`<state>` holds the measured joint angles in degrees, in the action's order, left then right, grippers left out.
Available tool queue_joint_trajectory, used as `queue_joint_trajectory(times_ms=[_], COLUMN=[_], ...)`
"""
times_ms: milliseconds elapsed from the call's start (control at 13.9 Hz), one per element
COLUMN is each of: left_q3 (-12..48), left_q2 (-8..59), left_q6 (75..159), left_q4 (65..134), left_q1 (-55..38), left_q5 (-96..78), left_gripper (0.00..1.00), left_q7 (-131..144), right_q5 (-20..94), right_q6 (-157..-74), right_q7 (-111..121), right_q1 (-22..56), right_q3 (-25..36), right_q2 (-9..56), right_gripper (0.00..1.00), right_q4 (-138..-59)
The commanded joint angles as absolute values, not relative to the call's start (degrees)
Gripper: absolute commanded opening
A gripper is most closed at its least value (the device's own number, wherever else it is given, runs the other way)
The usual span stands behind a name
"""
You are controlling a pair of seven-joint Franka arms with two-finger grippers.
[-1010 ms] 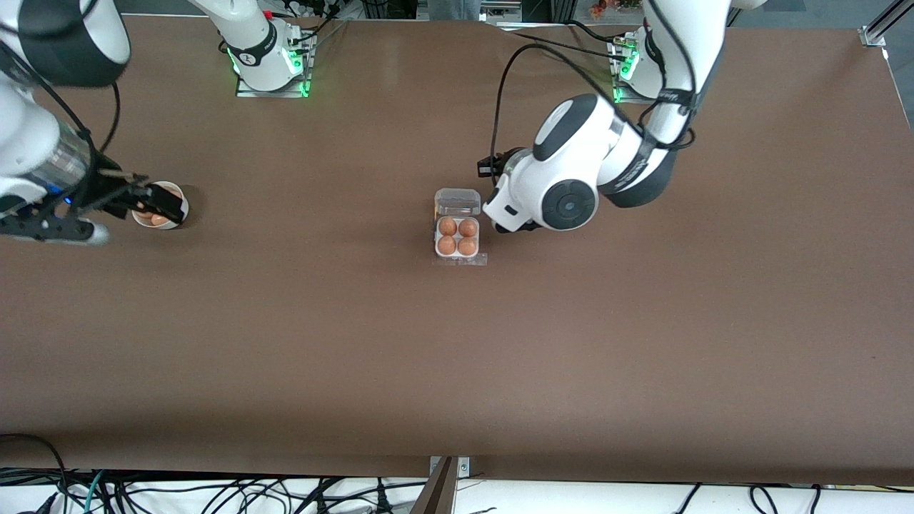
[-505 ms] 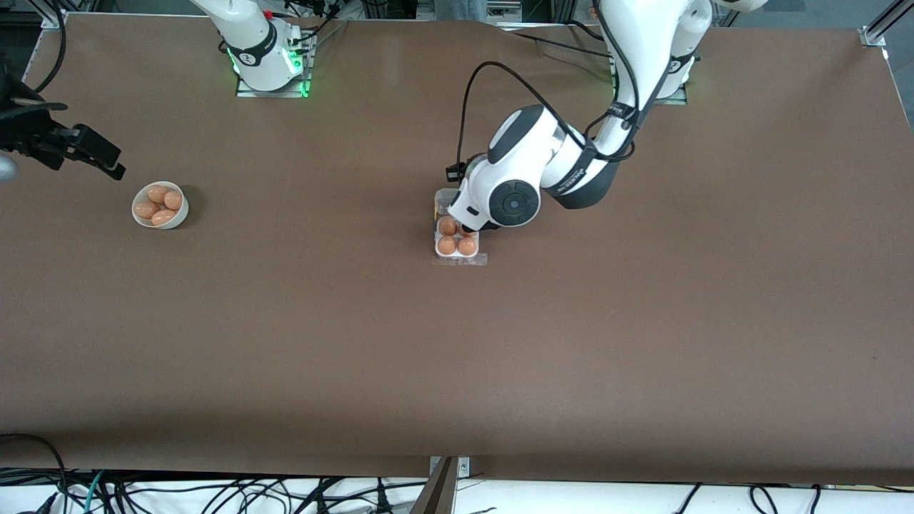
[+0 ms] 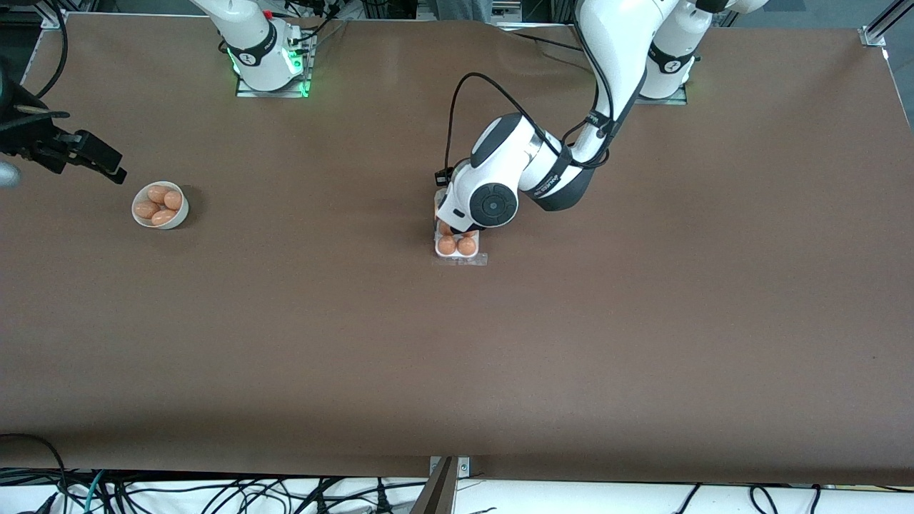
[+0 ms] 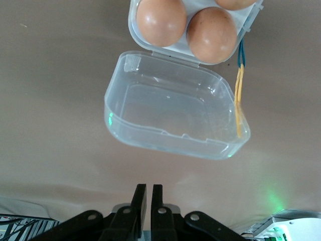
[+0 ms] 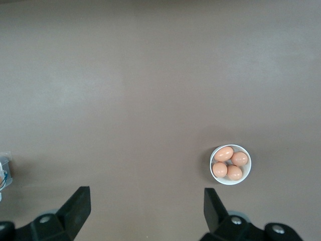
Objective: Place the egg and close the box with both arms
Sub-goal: 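Swing the clear lid over the eggs with the left gripper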
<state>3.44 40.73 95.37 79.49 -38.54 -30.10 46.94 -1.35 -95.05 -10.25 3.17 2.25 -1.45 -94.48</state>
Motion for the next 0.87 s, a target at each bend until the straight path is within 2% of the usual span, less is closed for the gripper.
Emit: queue_joint_trajectory(times_ms=[0, 794], left_q3=[2.6, 2.1], left_q2=[42.4, 42.6], left_q6=[96.7, 99.6], left_q4=[78.0, 78.0], left_q1=[-39.7, -40.1], left_q5=[-31.7, -30.5], left_gripper=[0.11, 0.09], left_q7=[48.1, 48.1], right_q5=[-1.5, -1.5], right_q6=[-95.5, -95.5], right_q7=[-10.7, -10.5], right_q1=[3.0, 3.0], right_q3=[2.0, 1.9], right_q2=[-1.6, -1.5], right_gripper=[1.00, 1.00], right_q4=[-94.9, -94.8])
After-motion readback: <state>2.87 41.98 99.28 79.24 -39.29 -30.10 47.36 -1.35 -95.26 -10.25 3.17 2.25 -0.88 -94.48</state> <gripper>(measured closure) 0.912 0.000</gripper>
